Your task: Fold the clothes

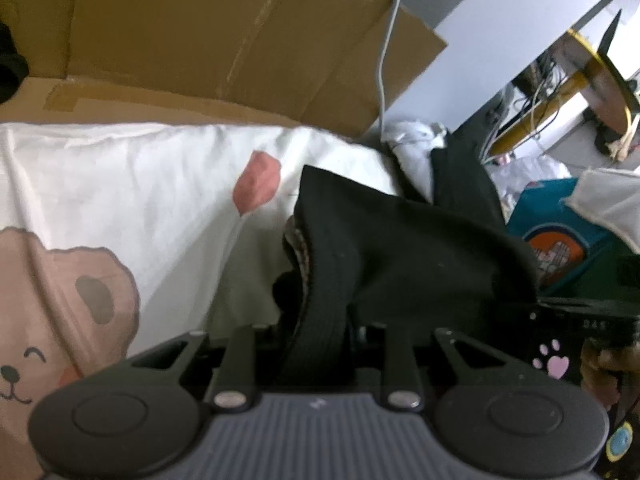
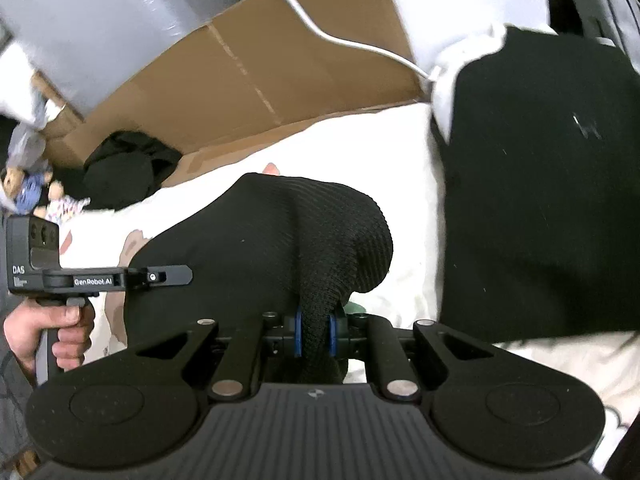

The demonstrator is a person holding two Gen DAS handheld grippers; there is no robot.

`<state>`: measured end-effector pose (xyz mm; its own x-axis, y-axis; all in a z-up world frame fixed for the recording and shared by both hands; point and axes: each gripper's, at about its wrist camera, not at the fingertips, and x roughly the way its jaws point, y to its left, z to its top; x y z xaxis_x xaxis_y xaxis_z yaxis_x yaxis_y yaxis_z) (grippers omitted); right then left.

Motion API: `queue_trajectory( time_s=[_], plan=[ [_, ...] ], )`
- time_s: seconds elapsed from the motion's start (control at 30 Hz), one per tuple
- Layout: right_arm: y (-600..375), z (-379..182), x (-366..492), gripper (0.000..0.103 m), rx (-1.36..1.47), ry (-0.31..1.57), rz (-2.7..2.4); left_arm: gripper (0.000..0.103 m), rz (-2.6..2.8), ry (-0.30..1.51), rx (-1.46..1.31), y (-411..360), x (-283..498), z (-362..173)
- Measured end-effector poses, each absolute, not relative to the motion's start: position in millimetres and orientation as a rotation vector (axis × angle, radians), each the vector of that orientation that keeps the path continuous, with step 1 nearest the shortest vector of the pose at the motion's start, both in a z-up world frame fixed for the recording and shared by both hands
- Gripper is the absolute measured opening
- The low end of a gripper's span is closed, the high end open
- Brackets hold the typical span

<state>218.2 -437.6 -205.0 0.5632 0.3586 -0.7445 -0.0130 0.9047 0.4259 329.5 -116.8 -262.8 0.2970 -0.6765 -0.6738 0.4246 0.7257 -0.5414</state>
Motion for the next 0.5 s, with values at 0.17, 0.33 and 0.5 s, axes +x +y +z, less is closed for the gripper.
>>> queue_trajectory(
  time_s=[0.17,0.33,0.5],
  plan=[
    [-422,-188,222,0.013,0.360,0.927,0.267,0.024,-0.711,0.987,-0.323,-99,316,-253],
    [-407,-174,223,0.012,0.307,0.887,0.296,0.023,-0.672,0.934,-0.343,-84,299,-235],
    [-387,-140,222,0.012,0.233,0.858,0.337,0.023,-0.649,0.906,-0.326,-71,285,-209]
  ],
)
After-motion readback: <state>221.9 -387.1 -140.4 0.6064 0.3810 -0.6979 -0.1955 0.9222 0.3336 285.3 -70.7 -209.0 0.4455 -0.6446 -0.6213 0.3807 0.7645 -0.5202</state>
